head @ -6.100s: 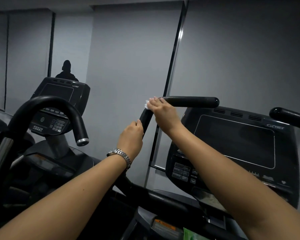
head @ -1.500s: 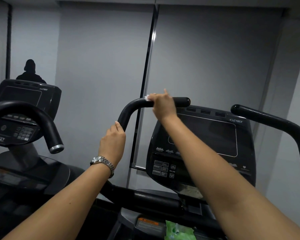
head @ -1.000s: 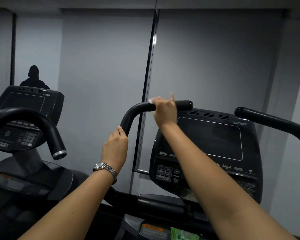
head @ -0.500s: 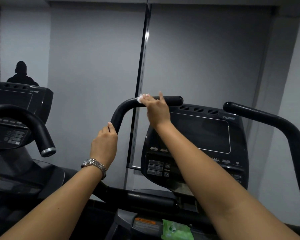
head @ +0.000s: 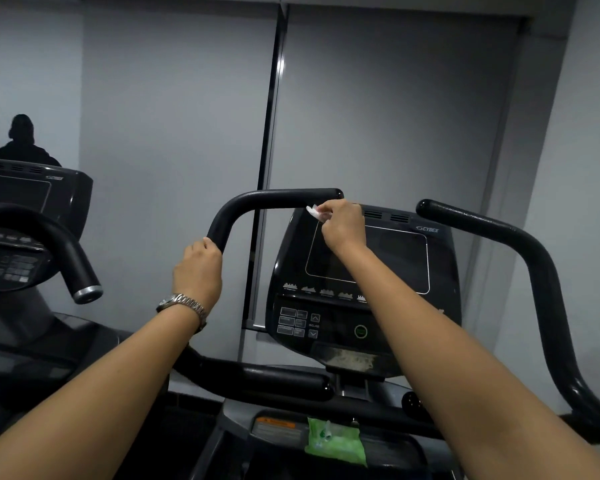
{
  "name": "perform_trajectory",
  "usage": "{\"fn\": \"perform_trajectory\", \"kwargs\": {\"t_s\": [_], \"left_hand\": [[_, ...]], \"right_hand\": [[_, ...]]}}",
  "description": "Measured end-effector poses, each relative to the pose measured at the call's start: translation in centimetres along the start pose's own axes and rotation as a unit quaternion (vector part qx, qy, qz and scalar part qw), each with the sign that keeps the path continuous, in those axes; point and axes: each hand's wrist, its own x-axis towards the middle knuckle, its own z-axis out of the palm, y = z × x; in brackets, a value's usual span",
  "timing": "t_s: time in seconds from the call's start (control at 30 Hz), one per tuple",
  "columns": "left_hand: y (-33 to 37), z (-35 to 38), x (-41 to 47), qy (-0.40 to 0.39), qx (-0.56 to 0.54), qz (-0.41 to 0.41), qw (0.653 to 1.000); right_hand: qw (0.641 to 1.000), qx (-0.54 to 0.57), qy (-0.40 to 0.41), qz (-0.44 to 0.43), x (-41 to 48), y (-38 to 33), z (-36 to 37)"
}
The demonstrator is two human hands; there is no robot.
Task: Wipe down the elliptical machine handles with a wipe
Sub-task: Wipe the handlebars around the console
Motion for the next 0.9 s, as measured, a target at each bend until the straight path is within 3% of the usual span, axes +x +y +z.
{"fn": "perform_trajectory", "kwargs": {"t_s": [0.17, 0.33, 0.47, 0.77, 0.9], "left_hand": [[0.9, -1.2, -2.6, -0.032, -0.105, 0.018, 0.994], [0.6, -1.9, -6.8, -0.101, -0.260, 0.044, 0.959], [0.6, -2.7, -9.7, -0.142, -0.379, 0.012, 0.914], [4.3, -4.6, -15.6, -0.200, -0.609, -0.086, 0.763], [6.1, -5.1, -17.7, -0.153, -0.613, -0.105, 0.768]], "right_hand": [[0.985, 0.150, -0.043, 0.070, -2.8, -1.2, 0.2], [0.959, 0.232, -0.108, 0.122, -8.2, -3.1, 0.7], [0.939, 0.278, -0.148, 0.142, -12.9, -4.6, 0.1], [0.924, 0.306, -0.170, 0.150, -20.3, -4.1, -5.5], [0.906, 0.327, -0.203, 0.178, -22.3, -2.9, -8.3]]}}
